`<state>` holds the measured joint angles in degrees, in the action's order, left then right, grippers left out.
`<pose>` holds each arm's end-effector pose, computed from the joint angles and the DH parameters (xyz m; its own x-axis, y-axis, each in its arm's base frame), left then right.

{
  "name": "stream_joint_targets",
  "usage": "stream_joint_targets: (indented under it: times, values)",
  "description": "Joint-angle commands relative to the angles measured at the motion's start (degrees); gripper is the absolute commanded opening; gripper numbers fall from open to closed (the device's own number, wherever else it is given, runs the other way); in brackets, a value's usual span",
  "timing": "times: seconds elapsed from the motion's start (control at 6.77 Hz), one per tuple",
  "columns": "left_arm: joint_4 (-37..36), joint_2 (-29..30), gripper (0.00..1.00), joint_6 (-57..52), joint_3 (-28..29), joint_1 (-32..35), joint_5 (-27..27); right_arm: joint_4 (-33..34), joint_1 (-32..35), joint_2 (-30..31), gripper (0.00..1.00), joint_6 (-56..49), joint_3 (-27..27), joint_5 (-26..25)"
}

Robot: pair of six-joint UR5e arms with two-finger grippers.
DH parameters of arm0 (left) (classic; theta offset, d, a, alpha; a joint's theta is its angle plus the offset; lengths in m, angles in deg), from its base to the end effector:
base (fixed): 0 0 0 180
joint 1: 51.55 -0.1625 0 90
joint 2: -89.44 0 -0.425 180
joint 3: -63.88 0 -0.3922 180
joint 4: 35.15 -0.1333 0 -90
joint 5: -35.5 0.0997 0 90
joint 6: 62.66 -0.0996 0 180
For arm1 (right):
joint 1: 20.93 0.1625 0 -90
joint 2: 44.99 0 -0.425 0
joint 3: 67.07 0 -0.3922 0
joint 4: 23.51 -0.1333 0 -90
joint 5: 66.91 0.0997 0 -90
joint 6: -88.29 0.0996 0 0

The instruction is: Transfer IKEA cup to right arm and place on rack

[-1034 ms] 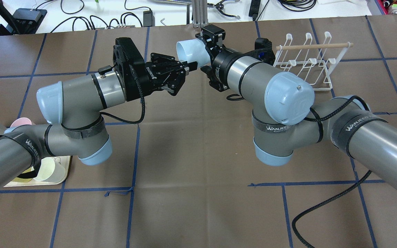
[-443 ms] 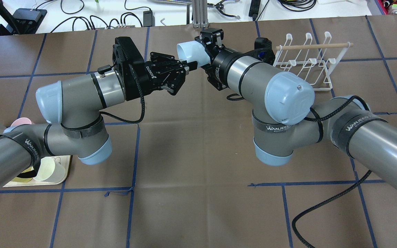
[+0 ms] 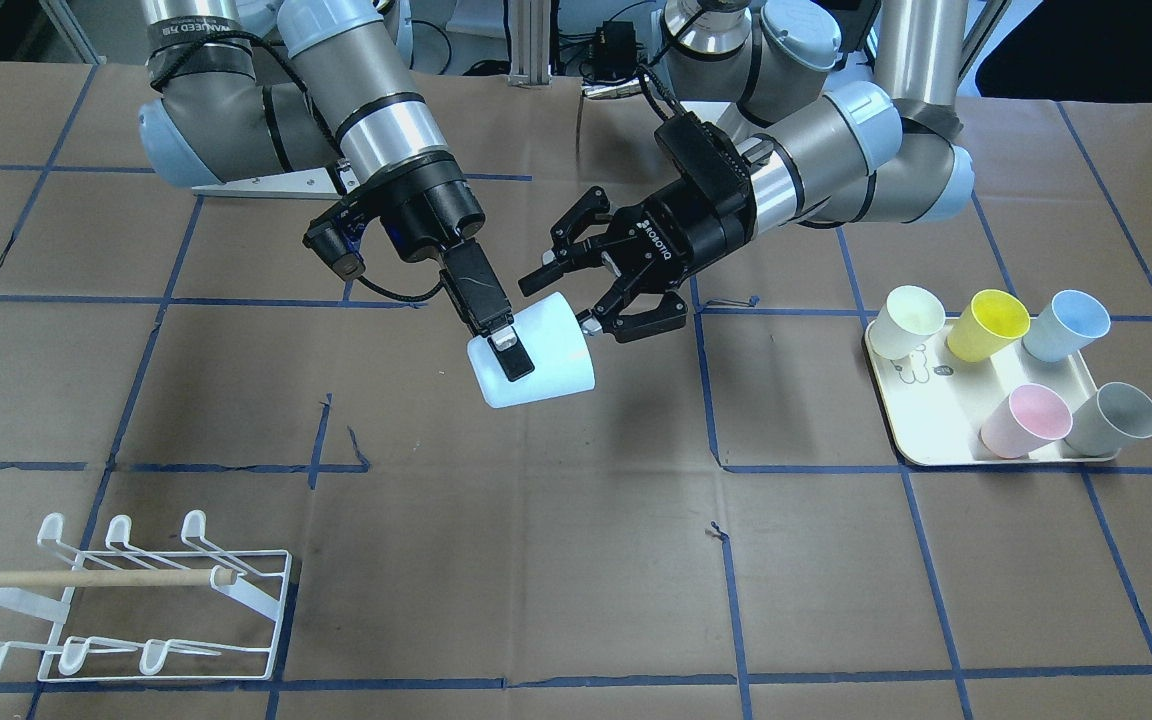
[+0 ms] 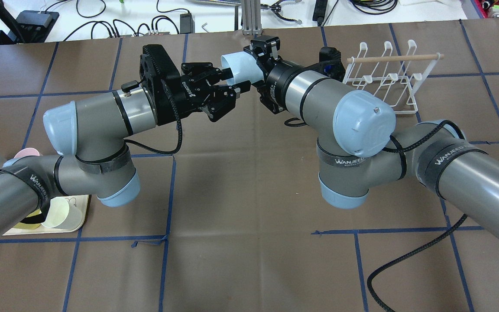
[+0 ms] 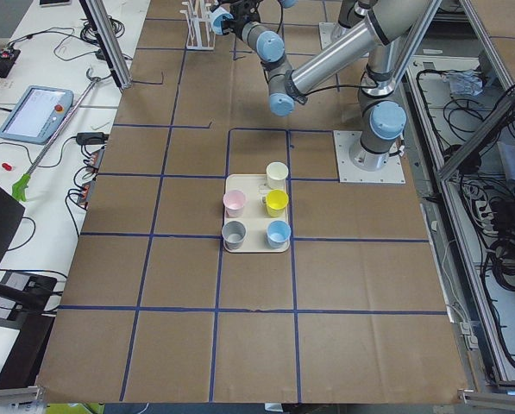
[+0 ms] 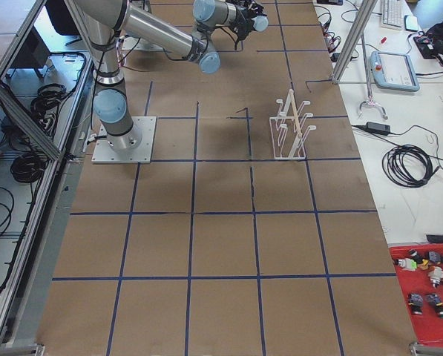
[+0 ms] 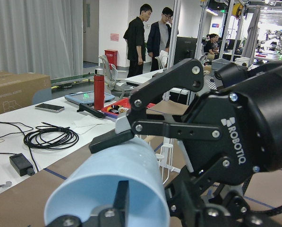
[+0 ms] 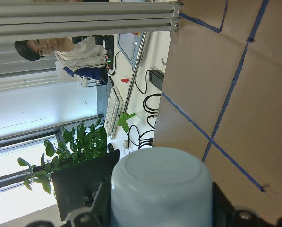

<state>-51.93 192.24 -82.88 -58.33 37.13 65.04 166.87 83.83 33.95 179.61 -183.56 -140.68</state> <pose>-0.2093 -0.4668 0.3642 -0.4829 0.8719 0.0816 0.1662 0.1828 -0.9690 0.2891 -0.4648 0.3856 -0.0964 0.4526 -0.8865 0.8676 0.4748 0.1481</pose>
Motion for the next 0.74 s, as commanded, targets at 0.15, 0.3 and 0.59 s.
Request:
stream_joint_targets:
  times: [0.15,0.3,0.59]
  values:
    - [-0.01,-0.05,0.98,1.41,0.13,-0.61,0.17,0.0,0.0,-0.11,0.49,0.09,0.21,0.12]
    - [-0.18,-0.13,0.98,1.41,-0.13,-1.83,0.08,0.0,-0.09,-0.11,0.46,0.0,0.38,0.12]
    - [-0.01,-0.22,0.98,1.41,-0.31,-9.45,-0.88,0.0,-1.66,-1.68,0.33,-5.74,3.7,0.12]
